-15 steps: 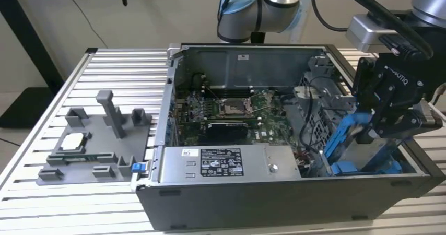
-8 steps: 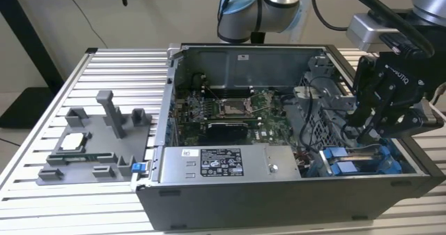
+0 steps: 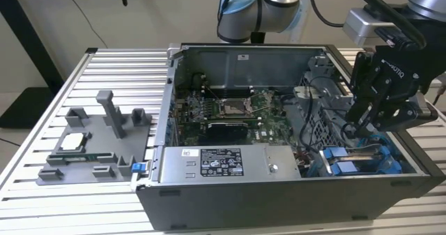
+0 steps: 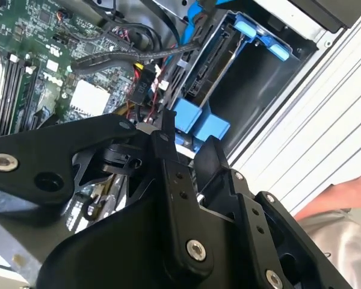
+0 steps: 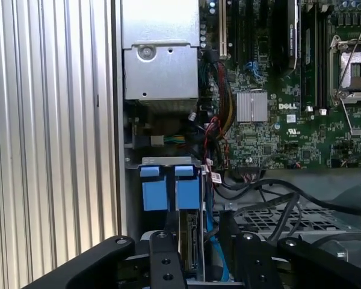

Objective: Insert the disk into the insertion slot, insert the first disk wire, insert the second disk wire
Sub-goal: 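Insert the disk into the insertion slot, then insert the first disk wire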

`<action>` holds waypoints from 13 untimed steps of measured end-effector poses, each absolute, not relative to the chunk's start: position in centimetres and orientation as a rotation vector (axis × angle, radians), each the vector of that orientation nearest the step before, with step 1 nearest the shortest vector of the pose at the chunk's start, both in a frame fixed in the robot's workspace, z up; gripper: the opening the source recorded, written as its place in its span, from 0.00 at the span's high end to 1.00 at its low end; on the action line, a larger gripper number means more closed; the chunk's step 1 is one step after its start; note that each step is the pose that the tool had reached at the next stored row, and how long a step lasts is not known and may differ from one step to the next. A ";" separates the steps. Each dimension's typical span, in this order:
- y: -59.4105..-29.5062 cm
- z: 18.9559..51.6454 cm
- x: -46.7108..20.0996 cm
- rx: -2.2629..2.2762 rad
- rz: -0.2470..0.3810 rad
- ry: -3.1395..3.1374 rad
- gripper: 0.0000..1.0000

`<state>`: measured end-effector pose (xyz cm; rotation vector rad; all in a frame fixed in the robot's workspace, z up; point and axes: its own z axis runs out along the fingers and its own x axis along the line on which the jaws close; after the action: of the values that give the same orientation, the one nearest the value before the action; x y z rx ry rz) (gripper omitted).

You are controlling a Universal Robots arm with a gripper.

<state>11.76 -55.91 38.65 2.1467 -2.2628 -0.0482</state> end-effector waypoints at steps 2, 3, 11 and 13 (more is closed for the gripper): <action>-55.7 38.7 11.8 2.148 -0.048 -2.264 0.00; -55.6 38.7 11.8 2.149 -0.048 -2.265 0.00; -55.4 38.7 11.8 2.200 -0.098 -2.316 0.00; -55.4 38.7 11.8 2.216 -0.107 -2.331 0.00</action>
<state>11.75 -55.40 38.66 2.2155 -2.3311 -0.1068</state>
